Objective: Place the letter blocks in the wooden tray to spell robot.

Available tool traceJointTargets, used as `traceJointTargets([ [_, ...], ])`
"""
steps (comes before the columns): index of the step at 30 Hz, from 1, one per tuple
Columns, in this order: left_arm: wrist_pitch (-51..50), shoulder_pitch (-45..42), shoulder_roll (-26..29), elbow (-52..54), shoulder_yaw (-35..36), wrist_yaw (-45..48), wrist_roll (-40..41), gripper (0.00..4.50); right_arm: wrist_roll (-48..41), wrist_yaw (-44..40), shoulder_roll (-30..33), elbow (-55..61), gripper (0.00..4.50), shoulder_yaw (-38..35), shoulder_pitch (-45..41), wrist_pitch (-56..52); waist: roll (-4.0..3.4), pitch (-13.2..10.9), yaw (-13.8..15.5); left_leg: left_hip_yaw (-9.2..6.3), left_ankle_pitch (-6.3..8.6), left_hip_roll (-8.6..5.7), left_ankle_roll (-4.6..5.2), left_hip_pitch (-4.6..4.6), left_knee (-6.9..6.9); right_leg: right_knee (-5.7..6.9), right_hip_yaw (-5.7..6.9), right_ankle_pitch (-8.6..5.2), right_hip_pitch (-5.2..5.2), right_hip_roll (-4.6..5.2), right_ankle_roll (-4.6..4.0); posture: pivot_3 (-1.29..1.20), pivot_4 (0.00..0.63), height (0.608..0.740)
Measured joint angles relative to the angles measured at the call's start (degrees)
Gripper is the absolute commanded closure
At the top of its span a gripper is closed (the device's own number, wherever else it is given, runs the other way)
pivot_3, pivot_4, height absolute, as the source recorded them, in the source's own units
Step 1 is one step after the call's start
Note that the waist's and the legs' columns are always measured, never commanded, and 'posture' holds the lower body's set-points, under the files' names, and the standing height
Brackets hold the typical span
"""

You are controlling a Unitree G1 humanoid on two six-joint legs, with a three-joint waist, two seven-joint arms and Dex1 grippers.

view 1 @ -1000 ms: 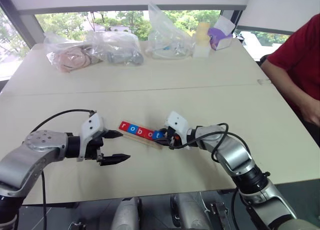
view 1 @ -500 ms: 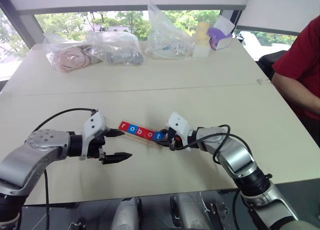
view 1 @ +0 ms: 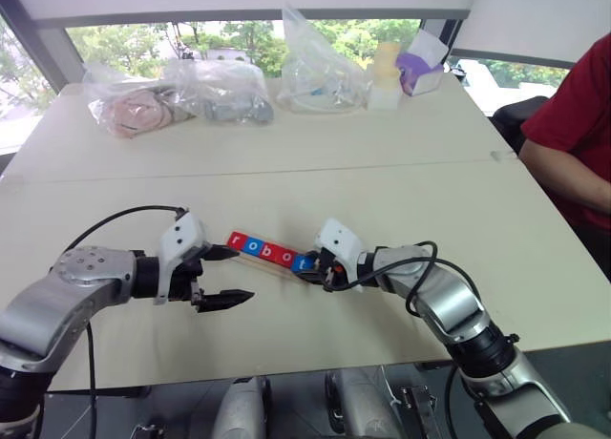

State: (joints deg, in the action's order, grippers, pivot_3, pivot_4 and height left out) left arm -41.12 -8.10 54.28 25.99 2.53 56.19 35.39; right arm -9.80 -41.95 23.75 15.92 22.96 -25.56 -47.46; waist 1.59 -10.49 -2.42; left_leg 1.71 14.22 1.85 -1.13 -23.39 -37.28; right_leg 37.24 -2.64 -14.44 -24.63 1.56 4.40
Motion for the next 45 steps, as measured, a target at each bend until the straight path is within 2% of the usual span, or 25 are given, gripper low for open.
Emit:
traceJointTargets([
  [1, 0.00, 0.00, -0.01, 0.00, 0.00, -0.04, 0.00, 0.00, 0.00, 0.02, 0.00, 0.00, 3.34, 0.02, 0.00, 0.02, 0.00, 0.00, 0.00, 0.00, 0.00, 0.00, 0.00, 0.00, 0.00, 0.00, 0.00, 0.00, 0.00, 0.00, 0.00, 0.00, 0.150, 0.735],
  [7, -0.01, 0.00, -0.14, 0.01, 0.00, -0.32, 0.02, 0.00, 0.16, 0.69, -0.17, -0.19, 0.34, 0.17, -0.02, 0.77, 0.00, 0.00, 0.00, 0.00, 0.00, 0.00, 0.00, 0.00, 0.00, 0.00, 0.00, 0.00, 0.00, 0.00, 0.00, 0.00, 0.150, 0.735],
  [8, -0.01, 0.00, -0.15, 0.01, 0.00, -0.39, 0.02, 0.00, 0.36, 1.00, -0.18, -0.36, 0.04, 0.23, -0.04, 1.08, 0.00, 0.00, 0.00, 0.00, 0.00, 0.00, 0.00, 0.00, 0.00, 0.00, 0.00, 0.00, 0.00, 0.00, 0.00, 0.00, 0.150, 0.735],
  [23, -0.05, -0.01, -0.82, 0.01, -0.14, -1.10, 0.05, 0.00, 1.98, 2.21, 0.85, -0.59, 0.04, 0.13, -0.37, 3.14, 0.00, 0.00, 0.01, 0.00, 0.00, 0.00, 0.00, 0.00, 0.00, 0.00, 0.00, 0.00, 0.00, 0.00, 0.00, 0.00, 0.150, 0.735],
  [37, 0.00, -0.04, -0.94, -0.01, -0.73, -1.27, -0.41, 0.00, 3.89, 1.77, 1.54, -6.26, 0.04, -0.49, -2.27, 9.12, 0.00, 0.00, 0.00, 0.00, 0.00, 0.00, 0.00, 0.00, 0.00, 0.00, 0.00, 0.01, 0.00, -0.01, 0.01, 0.00, 0.150, 0.735],
  [42, 0.29, 0.59, -0.94, -0.16, -0.43, -1.43, -0.87, 0.00, -1.32, -2.25, 2.07, -0.70, 0.04, -3.24, -1.13, 7.07, 0.00, 0.00, 0.02, -0.01, 0.00, 0.01, 0.00, 0.00, 0.01, 0.00, 0.00, 0.05, 0.00, -0.01, 0.10, 0.00, 0.150, 0.735],
  [45, 0.35, 1.73, -1.13, -0.90, 2.97, -1.76, -0.76, 0.00, -5.72, -5.27, 4.20, 2.12, 0.04, -7.55, -0.66, 6.32, 0.00, 0.00, 0.05, -0.01, 0.00, 0.04, 0.00, 0.00, -0.01, 0.00, 0.00, 0.01, 0.01, 0.02, 0.02, 0.00, 0.150, 0.735],
])
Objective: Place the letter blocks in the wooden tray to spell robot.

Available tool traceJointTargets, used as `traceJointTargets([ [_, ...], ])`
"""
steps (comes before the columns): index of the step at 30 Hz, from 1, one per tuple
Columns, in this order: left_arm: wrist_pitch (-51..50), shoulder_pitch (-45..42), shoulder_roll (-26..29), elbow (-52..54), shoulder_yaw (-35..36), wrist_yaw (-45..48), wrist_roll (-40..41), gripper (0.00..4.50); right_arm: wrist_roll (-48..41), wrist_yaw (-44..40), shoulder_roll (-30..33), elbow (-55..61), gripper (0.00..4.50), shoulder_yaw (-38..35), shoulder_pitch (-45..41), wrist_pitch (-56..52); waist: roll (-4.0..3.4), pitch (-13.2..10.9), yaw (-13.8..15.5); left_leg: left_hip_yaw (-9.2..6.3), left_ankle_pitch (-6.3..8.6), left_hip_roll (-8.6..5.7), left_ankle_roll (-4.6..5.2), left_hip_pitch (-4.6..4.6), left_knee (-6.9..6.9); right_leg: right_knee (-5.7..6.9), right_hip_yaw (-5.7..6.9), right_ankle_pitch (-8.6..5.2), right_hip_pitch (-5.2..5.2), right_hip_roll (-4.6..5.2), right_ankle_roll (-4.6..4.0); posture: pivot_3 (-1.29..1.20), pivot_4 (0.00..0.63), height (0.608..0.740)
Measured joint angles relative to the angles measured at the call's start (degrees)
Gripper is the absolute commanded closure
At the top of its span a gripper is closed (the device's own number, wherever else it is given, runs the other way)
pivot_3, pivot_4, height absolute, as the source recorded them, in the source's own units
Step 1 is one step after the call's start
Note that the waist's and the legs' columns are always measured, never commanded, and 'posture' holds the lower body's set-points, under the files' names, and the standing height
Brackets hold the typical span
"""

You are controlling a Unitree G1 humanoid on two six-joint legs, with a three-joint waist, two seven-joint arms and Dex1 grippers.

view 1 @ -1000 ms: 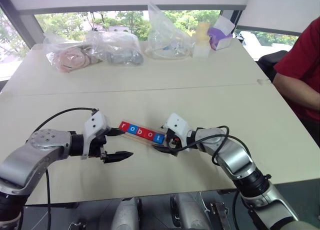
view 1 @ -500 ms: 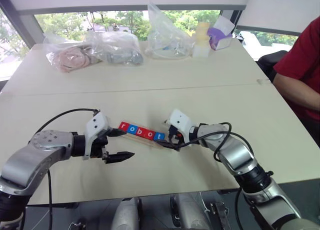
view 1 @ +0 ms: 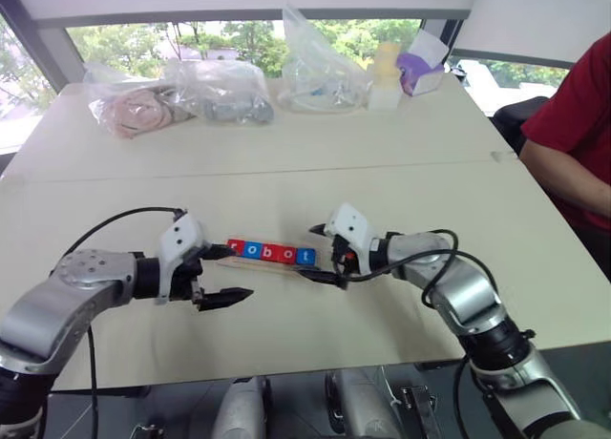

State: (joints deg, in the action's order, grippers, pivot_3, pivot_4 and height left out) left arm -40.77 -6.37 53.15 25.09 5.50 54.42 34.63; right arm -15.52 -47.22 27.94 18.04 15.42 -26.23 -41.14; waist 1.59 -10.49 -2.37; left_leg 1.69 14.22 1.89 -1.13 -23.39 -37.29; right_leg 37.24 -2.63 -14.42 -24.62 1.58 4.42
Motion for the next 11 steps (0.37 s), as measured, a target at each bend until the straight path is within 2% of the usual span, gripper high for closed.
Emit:
traceJointTargets([
  [4, -0.42, 5.64, 1.30, -0.23, 5.87, 0.35, 0.66, 0.00, -6.85, -4.83, 5.92, 4.54, 0.04, -7.13, 1.32, -2.65, 0.00, 0.00, 0.00, -0.01, 0.00, 0.05, 0.00, 0.02, 0.07, -0.05, 0.01, -0.02, 0.02, 0.05, -0.01, 0.00, 0.150, 0.735],
  [8, -2.58, 14.58, 1.53, 1.41, 14.19, 0.66, 2.50, 0.00, -13.75, -9.55, 14.64, 10.23, 0.04, -12.87, 8.63, -7.38, 0.01, 0.00, 0.07, -0.02, 0.01, 0.06, 0.01, 0.02, 0.14, -0.10, 0.02, -0.05, 0.01, 0.10, -0.02, 0.00, 0.150, 0.735],
  [11, -5.08, 18.83, 1.13, 2.36, 18.62, 0.36, 4.53, 0.00, -16.86, -11.19, 18.53, 12.12, 0.04, -15.26, 13.72, -9.43, 0.01, 0.00, 0.13, -0.01, 0.01, 0.06, 0.01, 0.07, 0.09, -0.09, 0.01, -0.05, 0.06, 0.11, -0.04, 0.00, 0.150, 0.735],
])
